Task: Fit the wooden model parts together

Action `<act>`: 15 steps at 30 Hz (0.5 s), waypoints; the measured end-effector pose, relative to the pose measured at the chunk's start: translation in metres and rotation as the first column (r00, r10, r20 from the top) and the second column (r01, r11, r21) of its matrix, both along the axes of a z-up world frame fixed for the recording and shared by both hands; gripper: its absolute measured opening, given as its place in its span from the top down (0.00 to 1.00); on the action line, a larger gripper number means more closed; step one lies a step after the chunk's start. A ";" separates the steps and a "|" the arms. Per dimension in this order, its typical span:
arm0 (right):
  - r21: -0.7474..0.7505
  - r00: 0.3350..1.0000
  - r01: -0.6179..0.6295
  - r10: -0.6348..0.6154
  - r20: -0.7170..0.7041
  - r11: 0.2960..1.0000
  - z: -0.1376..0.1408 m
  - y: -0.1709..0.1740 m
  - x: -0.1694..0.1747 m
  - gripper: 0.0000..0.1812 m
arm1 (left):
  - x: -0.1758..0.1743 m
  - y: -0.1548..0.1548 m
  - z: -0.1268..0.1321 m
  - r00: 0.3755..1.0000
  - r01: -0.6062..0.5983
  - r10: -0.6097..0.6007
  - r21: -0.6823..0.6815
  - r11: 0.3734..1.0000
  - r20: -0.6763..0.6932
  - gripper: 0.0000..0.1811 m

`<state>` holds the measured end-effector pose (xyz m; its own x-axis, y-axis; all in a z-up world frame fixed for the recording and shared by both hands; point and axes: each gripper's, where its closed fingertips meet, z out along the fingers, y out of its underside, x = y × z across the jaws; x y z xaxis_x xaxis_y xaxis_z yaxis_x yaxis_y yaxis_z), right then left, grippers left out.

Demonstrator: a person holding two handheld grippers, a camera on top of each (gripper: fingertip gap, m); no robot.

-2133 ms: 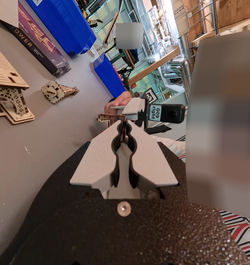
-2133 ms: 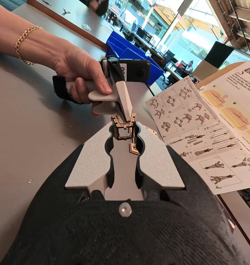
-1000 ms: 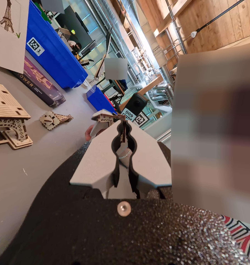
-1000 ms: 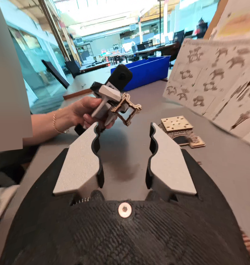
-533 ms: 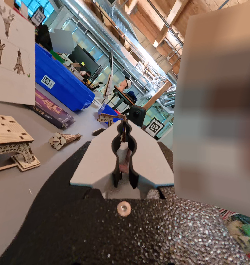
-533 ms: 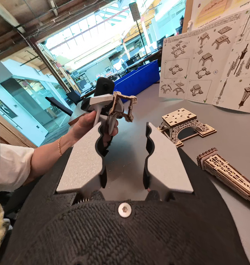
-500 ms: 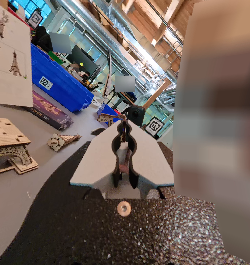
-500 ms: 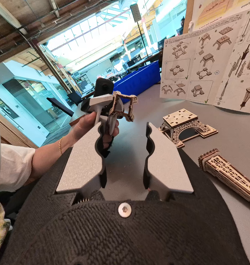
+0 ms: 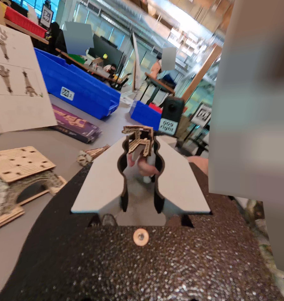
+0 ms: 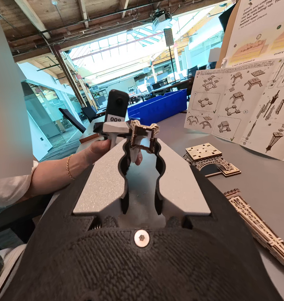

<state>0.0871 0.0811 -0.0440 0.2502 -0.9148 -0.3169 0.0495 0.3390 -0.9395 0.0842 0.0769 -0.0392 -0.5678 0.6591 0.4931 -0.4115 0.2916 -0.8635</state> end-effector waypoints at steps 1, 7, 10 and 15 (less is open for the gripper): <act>-0.017 1.000 -0.004 0.004 -0.005 1.000 0.001 -0.001 -0.001 0.84 | 0.006 0.000 -0.002 0.996 -0.025 0.026 -0.015 1.000 0.087 0.85; -0.370 0.986 -0.097 0.040 -0.160 0.924 -0.017 0.009 -0.003 0.84 | 0.009 0.017 -0.005 0.736 0.029 0.201 -0.327 0.945 0.647 0.73; -0.600 0.980 -0.130 0.010 -0.199 0.789 -0.030 0.016 -0.005 0.84 | -0.002 0.023 -0.024 0.544 0.157 0.228 -0.365 0.918 0.808 0.73; -0.840 0.985 -0.127 -0.032 -0.169 0.527 -0.045 0.022 -0.007 0.84 | -0.008 0.029 -0.038 0.315 0.278 0.273 -0.364 0.889 0.909 0.77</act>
<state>0.0799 0.1031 -0.0889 0.3260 -0.7592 0.5633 -0.1037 -0.6210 -0.7769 0.0760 0.1059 -0.0774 -0.4429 0.6120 -0.6552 0.7348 -0.1710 -0.6564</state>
